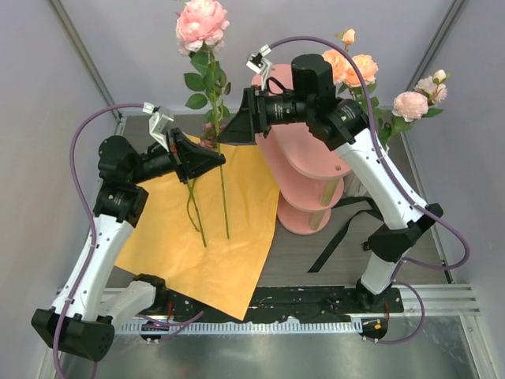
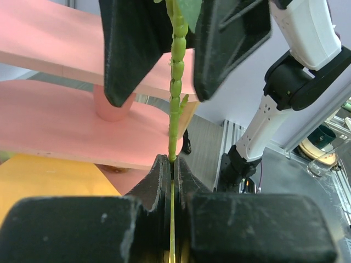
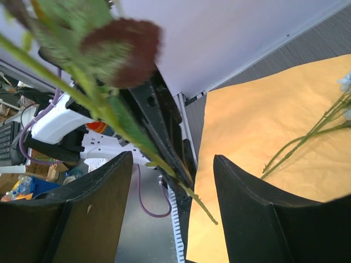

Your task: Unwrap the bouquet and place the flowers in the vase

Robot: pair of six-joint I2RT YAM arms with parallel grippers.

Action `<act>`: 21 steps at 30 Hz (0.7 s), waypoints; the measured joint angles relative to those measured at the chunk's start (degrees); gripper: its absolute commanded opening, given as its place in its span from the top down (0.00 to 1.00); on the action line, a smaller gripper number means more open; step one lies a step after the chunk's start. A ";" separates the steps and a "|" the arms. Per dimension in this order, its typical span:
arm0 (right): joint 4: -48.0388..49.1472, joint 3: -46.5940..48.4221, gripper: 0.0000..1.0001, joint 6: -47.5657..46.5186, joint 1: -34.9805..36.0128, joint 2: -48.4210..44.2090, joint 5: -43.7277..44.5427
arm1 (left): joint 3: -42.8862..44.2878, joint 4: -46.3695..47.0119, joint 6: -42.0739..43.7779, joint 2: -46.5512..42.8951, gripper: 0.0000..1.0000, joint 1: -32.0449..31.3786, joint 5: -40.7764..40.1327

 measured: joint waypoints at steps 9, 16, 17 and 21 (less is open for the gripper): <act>4.17 -4.59 0.43 0.72 1.95 -3.98 0.07 | 0.00 -0.26 0.48 0.04 1.00 -0.20 -0.33; 5.84 -5.07 0.48 0.76 2.60 -4.20 1.16 | 0.00 -0.28 0.70 0.04 1.00 -0.20 -0.26; 6.05 -5.07 0.49 0.79 2.80 -4.20 1.40 | 0.00 -0.31 0.70 0.04 1.00 -0.20 -0.26; 6.16 -4.70 0.59 0.57 3.67 -3.96 2.34 | 0.00 -0.31 0.66 0.04 1.00 -0.20 -0.07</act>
